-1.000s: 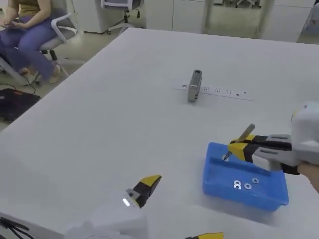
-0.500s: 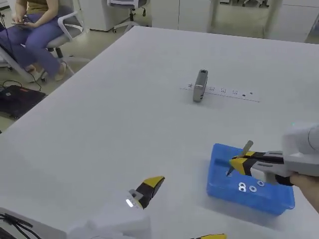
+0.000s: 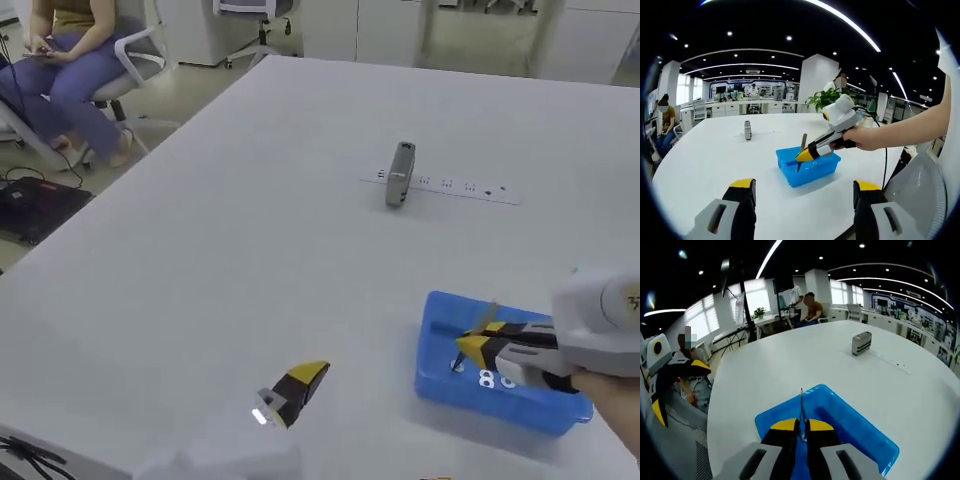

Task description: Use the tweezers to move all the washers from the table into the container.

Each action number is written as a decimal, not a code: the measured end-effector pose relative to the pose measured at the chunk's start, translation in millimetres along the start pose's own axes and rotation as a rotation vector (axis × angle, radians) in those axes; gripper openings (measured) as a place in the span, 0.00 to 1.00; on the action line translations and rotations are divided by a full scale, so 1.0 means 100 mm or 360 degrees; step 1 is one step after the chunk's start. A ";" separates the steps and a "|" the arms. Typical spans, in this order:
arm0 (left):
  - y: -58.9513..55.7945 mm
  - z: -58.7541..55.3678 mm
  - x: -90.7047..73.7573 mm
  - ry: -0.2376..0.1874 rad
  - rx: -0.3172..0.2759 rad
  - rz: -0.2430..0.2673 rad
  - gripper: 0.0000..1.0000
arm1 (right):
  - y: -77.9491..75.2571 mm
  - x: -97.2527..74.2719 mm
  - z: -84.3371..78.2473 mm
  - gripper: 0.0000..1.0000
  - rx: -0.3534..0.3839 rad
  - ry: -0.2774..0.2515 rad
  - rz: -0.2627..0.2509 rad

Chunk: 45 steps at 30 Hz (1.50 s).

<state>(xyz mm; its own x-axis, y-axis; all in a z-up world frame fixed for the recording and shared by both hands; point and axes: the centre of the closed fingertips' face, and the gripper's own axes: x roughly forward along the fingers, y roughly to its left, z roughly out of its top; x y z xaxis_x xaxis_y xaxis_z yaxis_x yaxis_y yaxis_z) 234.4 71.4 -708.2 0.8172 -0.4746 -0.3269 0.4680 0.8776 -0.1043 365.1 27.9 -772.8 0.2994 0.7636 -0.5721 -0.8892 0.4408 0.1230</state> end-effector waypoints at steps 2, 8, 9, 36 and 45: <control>-0.01 -0.01 0.00 0.0011 0.0006 -0.0006 0.81 | 0.00 0.00 0.01 0.03 0.0004 -0.0011 -0.0009; -0.02 -0.02 0.01 0.0020 0.0013 -0.0020 0.81 | -0.02 -0.02 0.01 0.04 0.0019 -0.0044 -0.0013; -0.02 -0.01 0.00 0.0015 0.0006 -0.0021 0.81 | -0.02 -0.03 0.02 0.04 0.0005 -0.0057 -0.0023; -0.09 0.37 -0.06 -0.0032 0.0025 -0.0239 0.34 | 0.35 -1.11 0.42 0.03 -0.0044 -0.0487 -0.0041; -0.42 0.56 0.15 0.0121 0.0266 -0.0650 0.22 | 0.64 -1.14 0.15 0.03 -0.0187 -0.0270 0.0156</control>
<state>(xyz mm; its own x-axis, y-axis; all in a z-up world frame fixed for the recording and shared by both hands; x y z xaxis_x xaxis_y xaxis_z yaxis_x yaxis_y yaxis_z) 246.2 23.2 -656.0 0.5301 -0.7680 -0.3595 0.8001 0.5934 -0.0877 279.1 -23.5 -687.5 0.2546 0.8729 -0.4163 -0.9481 0.3101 0.0706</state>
